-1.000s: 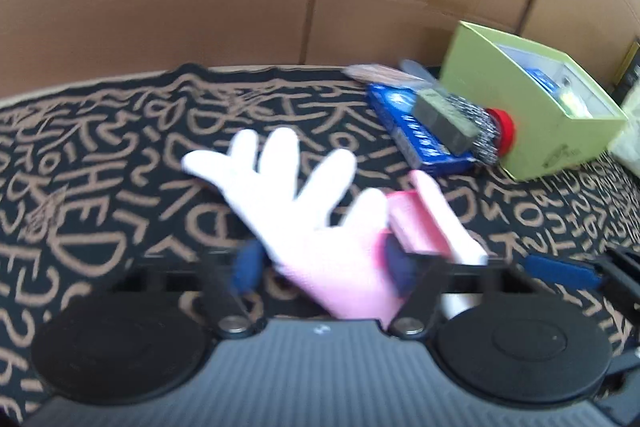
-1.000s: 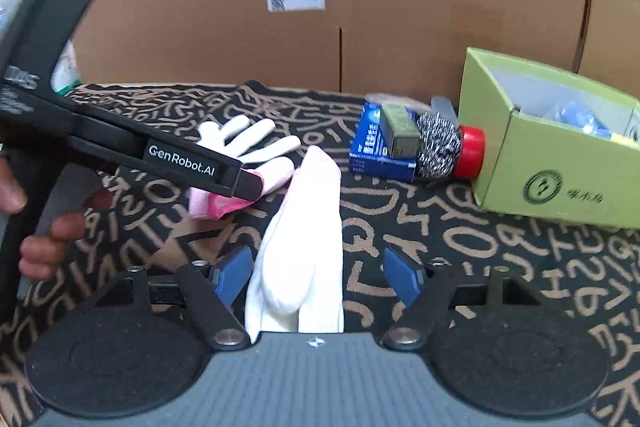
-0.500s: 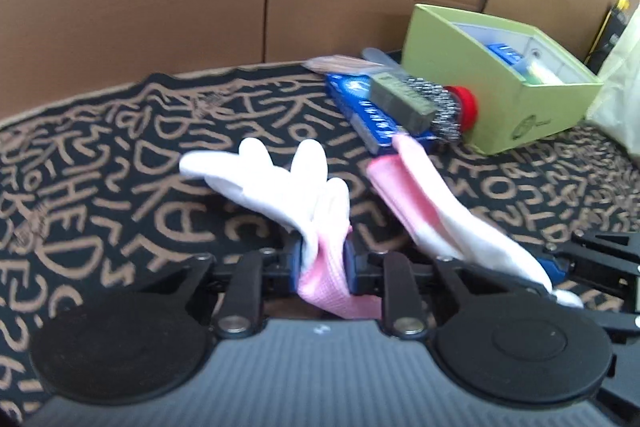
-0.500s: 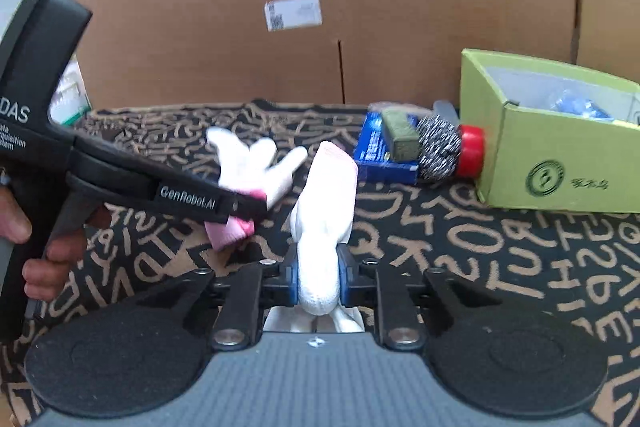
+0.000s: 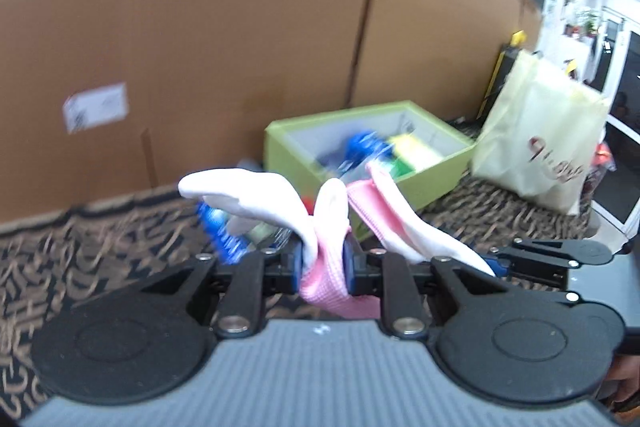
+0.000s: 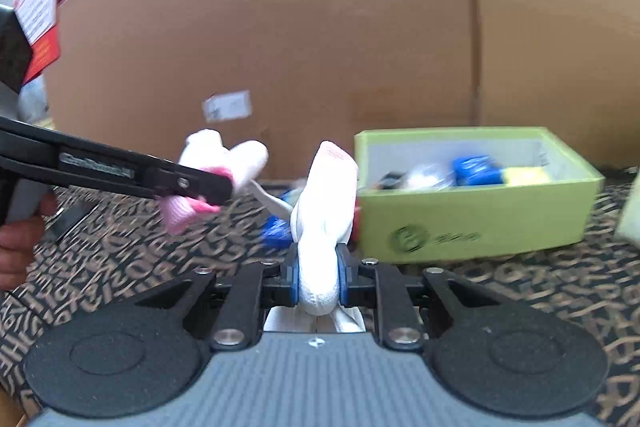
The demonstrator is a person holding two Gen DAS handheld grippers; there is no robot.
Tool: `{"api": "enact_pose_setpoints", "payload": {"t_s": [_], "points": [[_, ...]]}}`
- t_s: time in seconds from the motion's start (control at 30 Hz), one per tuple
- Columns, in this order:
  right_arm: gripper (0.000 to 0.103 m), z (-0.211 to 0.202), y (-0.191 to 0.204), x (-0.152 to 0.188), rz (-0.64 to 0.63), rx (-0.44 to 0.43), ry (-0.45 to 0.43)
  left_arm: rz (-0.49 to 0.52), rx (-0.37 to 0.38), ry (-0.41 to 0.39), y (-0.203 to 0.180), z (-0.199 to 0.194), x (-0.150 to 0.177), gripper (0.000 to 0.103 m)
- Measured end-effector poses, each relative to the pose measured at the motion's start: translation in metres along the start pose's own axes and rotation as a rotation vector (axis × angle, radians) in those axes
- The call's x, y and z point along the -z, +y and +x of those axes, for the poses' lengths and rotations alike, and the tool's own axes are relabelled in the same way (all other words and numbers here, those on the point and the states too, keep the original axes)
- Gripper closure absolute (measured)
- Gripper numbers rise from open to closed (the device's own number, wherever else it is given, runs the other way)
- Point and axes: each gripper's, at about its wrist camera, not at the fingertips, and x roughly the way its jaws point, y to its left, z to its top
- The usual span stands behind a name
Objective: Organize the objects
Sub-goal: 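Carry both gloves into the lime-green box and release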
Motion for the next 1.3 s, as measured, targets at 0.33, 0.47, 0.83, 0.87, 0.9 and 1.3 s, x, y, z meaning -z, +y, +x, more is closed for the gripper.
{"api": "enact_pose_setpoints", "payload": {"t_s": [0.33, 0.47, 0.83, 0.87, 0.9, 1.3], "points": [[0.083, -0.007, -0.072, -0.044, 0.041, 0.179, -0.078, 0.085, 0.029, -0.06, -0.056, 0.048, -0.076, 0.083], [0.083, 0.011, -0.098, -0.059, 0.068, 0.233, -0.09, 0.118, -0.049, -0.043, -0.067, 0.089, -0.095, 0.083], [0.083, 0.085, -0.144, -0.078, 0.202, 0.267, -0.092, 0.121, -0.084, 0.029, -0.063, 0.184, -0.109, 0.081], [0.08, 0.093, -0.145, -0.075, 0.208, 0.27, -0.085, 0.125, -0.092, 0.035, -0.062, 0.191, -0.107, 0.076], [0.069, 0.101, -0.148, -0.072, 0.206, 0.269, -0.071, 0.127, -0.096, 0.038, -0.059, 0.198, -0.104, 0.063], [0.028, 0.092, -0.148, -0.046, 0.112, 0.395, -0.032, 0.078, -0.224, -0.028, -0.037, 0.193, -0.072, 0.0]]}}
